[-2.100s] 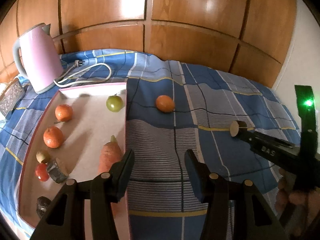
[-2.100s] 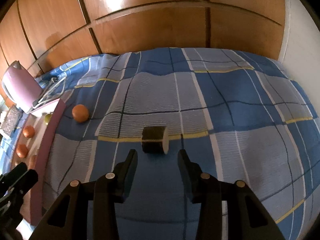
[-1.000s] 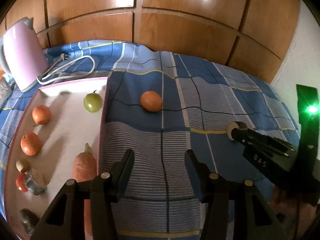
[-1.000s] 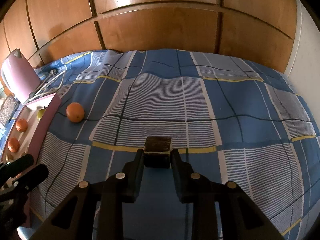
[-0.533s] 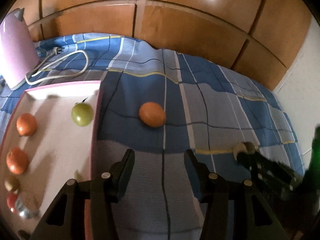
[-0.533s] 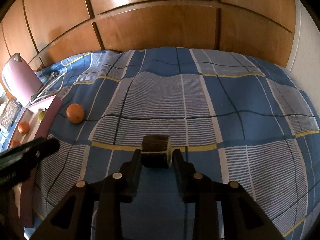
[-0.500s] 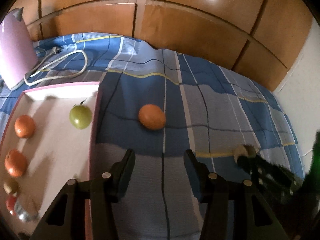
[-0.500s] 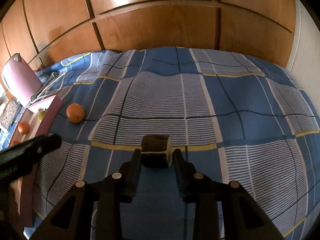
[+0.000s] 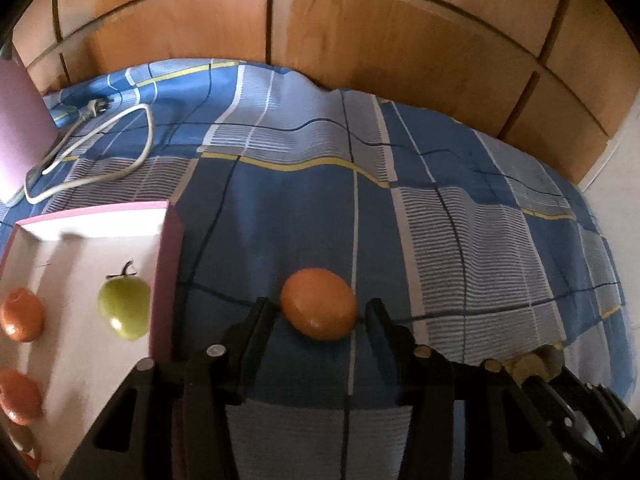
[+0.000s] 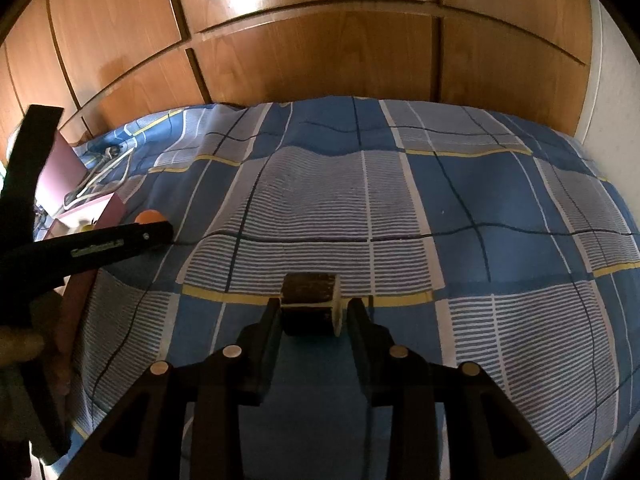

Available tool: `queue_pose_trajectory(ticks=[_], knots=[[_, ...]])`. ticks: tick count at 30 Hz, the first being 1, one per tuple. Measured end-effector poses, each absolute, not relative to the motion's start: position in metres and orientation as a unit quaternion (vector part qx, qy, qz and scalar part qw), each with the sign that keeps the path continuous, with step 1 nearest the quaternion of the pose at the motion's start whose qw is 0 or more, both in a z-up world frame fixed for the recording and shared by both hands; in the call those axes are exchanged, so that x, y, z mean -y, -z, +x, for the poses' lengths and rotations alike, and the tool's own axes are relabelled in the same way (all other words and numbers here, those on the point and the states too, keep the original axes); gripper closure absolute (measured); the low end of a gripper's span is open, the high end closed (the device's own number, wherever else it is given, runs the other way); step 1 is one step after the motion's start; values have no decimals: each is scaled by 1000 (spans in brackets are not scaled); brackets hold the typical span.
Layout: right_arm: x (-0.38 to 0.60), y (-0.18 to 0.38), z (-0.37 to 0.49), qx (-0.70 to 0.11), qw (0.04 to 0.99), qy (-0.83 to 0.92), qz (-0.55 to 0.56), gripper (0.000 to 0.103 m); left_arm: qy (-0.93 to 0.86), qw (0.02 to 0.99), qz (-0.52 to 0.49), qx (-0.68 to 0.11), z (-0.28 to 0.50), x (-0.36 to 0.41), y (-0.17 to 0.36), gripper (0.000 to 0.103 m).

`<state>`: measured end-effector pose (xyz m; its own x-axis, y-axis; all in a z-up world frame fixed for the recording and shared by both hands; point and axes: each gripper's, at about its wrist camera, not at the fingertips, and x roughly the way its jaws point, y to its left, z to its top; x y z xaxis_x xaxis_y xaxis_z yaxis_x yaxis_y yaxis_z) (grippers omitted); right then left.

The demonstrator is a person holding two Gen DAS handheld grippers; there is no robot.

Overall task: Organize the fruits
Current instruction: 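Grasp the tangerine on the bed with the left gripper while the right gripper holds the slice, then lift the tangerine and slice and carry both grippers over the tray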

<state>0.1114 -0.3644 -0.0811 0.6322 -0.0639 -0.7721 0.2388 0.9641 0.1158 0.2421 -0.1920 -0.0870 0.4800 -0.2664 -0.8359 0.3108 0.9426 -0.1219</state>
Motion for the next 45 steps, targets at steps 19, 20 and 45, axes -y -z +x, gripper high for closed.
queue_pose_trajectory(ticks=[19, 20, 45], knots=[[362, 78, 107, -417, 900, 75, 103, 76, 193, 876, 39, -440, 178, 195, 85, 65], [362, 78, 106, -417, 900, 75, 103, 76, 191, 878, 42, -437, 174, 195, 85, 65], [348, 79, 108, -430, 899, 60, 60, 76, 168, 885, 47, -432, 161, 193, 93, 65]])
